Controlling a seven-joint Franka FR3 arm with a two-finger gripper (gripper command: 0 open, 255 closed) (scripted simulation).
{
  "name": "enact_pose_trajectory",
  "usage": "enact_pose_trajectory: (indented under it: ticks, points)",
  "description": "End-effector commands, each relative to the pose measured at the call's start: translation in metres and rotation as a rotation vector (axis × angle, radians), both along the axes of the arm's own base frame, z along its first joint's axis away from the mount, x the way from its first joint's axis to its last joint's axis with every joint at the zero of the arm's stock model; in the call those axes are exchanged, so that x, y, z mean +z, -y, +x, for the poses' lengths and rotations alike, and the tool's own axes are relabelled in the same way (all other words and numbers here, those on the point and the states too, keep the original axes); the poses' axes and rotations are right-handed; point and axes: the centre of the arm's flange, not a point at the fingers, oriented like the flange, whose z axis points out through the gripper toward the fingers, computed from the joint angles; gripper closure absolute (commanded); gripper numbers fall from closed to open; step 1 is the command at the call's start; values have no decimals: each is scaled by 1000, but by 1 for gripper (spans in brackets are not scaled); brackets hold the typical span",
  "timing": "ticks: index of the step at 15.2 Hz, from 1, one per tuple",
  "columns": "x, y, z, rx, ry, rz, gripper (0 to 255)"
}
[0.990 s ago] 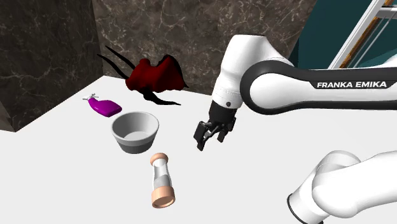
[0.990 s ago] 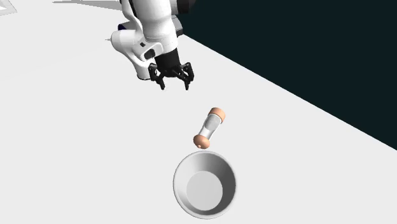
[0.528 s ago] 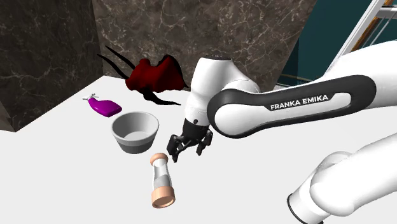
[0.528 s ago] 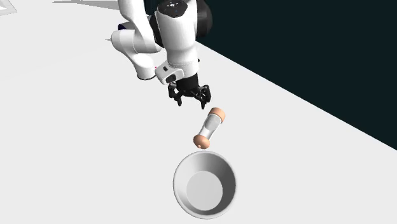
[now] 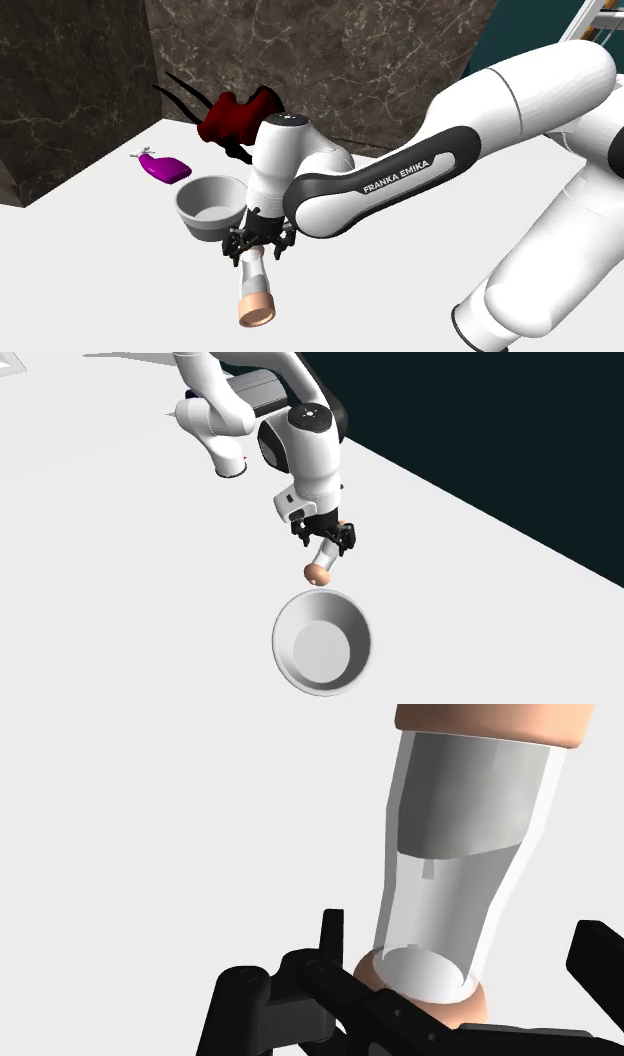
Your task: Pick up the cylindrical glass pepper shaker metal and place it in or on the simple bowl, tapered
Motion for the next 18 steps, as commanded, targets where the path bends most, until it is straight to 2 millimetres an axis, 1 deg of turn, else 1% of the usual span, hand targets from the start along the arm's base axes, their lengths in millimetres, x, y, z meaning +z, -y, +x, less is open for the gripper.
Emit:
enact_pose_trajectory:
  ticks: [1, 7, 14, 15, 18]
  points:
    - [-11, -5, 2, -8, 1, 1, 0]
    - [-40, -8, 3, -8, 1, 1, 0]
    - [-40, -8, 3, -8, 1, 1, 0]
    - [-40, -8, 3, -8, 1, 1, 255]
    - [-40, -8, 3, -8, 1, 1, 255]
